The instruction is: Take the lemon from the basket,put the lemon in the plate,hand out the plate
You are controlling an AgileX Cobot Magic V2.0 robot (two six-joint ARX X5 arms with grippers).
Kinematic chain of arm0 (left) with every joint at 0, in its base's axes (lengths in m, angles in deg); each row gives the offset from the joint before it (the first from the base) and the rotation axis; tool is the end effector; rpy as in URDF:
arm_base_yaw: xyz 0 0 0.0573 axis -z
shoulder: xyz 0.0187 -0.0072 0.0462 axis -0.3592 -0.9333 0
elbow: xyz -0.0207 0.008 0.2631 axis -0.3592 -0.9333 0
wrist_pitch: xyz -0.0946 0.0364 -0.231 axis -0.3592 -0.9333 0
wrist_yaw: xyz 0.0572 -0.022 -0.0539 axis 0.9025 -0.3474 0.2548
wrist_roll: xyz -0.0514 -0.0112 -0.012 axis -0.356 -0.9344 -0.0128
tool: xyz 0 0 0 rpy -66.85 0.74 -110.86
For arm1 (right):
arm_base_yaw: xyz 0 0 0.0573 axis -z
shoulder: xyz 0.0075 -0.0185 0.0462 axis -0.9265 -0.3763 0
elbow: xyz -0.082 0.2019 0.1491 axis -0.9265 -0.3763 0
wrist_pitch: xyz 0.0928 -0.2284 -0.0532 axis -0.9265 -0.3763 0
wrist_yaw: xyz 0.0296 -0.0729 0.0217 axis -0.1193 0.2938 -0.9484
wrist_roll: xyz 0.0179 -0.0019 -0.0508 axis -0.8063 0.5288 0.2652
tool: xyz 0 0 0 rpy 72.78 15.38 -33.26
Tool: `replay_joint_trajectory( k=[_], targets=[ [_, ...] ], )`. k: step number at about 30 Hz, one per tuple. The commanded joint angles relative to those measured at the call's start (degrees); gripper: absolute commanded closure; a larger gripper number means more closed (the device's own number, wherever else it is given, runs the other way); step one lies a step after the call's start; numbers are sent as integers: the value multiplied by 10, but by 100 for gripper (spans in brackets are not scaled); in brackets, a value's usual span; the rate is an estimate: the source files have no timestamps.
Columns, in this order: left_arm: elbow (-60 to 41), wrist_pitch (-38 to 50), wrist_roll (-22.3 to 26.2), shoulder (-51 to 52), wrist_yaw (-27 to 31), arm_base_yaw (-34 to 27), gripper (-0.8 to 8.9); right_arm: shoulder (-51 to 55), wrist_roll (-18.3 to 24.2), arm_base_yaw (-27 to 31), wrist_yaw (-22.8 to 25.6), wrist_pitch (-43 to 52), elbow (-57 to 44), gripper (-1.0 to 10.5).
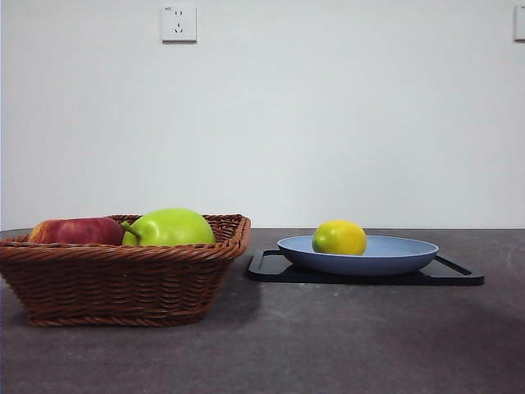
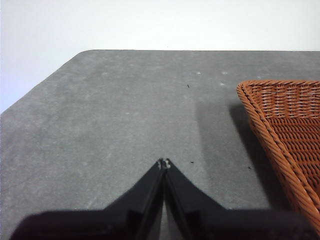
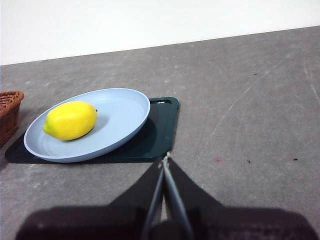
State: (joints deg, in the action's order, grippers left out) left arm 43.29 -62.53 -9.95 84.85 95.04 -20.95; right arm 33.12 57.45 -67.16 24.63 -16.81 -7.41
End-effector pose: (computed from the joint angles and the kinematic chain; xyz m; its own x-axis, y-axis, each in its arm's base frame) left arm 0.0954 0.0028 0.1518 0.9810 0.0994 -0.1665 -0.1025 0.9947 -0.0099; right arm 0.0962 0.0031 0.1523 0.9768 0.1370 -0.1646 -0.1199 0.9867 0.1099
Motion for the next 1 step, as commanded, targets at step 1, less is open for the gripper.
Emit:
replay_joint_trajectory(
  k=[1],
  targets=[
    [-6,4,-4,2,0,-2,805,1,-5,0,0,3,-6,943]
  ],
)
